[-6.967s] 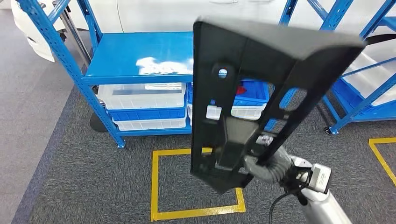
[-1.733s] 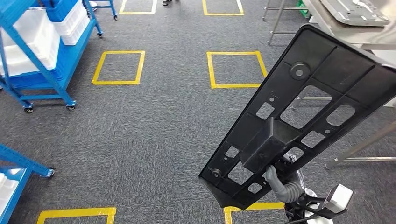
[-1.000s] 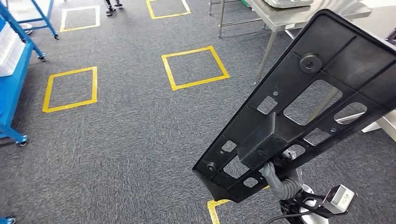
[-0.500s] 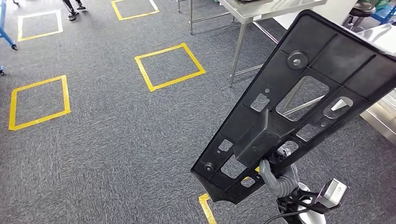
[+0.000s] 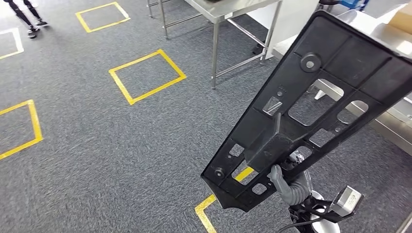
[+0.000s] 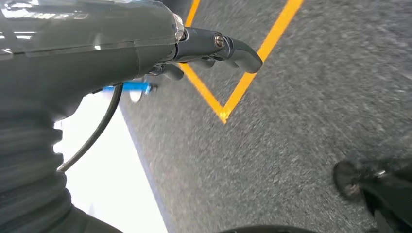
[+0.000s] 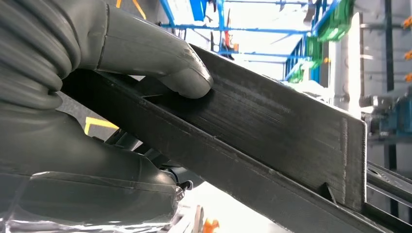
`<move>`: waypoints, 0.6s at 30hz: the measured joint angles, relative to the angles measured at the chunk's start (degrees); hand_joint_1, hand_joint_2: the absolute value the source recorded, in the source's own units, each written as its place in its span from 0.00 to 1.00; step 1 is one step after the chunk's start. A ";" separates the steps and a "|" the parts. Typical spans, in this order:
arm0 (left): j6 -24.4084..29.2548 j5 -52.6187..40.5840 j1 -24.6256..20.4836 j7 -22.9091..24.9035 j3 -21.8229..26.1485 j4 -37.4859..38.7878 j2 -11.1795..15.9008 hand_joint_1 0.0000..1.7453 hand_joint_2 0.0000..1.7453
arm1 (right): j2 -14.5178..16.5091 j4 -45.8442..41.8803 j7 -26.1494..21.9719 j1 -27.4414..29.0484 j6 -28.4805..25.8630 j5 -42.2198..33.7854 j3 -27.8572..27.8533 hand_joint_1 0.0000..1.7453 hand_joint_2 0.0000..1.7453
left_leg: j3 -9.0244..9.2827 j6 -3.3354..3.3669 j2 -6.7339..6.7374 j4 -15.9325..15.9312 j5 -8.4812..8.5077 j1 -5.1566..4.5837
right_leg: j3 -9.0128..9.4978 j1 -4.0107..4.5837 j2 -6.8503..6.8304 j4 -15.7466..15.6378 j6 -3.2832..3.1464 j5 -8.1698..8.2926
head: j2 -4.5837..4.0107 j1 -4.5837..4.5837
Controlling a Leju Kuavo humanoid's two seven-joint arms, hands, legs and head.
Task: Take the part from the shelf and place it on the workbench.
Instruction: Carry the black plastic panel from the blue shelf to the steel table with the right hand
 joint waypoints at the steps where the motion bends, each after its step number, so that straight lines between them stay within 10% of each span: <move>1: 0.12 -0.40 0.03 -0.78 0.00 0.00 0.01 0.00 1.00 | 0.00 -0.03 -0.27 0.44 -0.04 -0.18 -0.10 1.00 1.00 | 0.59 0.26 -0.57 -1.42 0.20 -0.01 | -0.18 -0.01 0.50 0.05 0.31 0.03 | 0.00 -0.01; 5: 2.01 -1.63 -0.27 -6.00 0.00 -0.02 0.04 0.00 1.00 | -0.01 -0.04 -1.35 1.99 -0.16 -0.26 -0.67 1.00 1.00 | 0.99 1.63 1.24 -2.40 0.56 0.00 | -1.03 -0.11 0.18 0.96 1.63 -0.51 | 0.00 0.01; 10: 4.06 -2.83 -0.32 -13.42 -0.01 -0.02 0.54 0.00 1.00 | 0.00 0.15 -2.61 2.20 -0.83 0.28 -0.87 1.00 1.00 | 1.06 2.32 4.62 -2.79 0.61 -0.09 | -8.28 -0.39 -5.04 15.87 2.46 -7.34 | 0.00 0.01; 15: 2.38 -3.73 -0.79 -10.83 -0.07 -0.02 0.82 0.00 1.00 | 0.01 0.64 -2.93 1.41 -0.55 0.60 -0.90 1.00 1.00 | 1.70 1.38 7.57 -2.33 -0.29 -0.33 | -1.04 -0.32 -8.88 2.43 2.15 -0.69 | 0.00 0.01; 18: 0.74 -4.47 -0.87 -8.04 -0.15 -0.02 1.09 0.00 1.00 | 0.04 0.78 -2.64 0.80 -0.04 0.92 -0.88 1.00 1.00 | 2.02 0.41 9.09 -2.09 -0.82 -0.59 | -0.38 0.06 -8.78 0.50 1.17 -0.56 | 0.00 0.01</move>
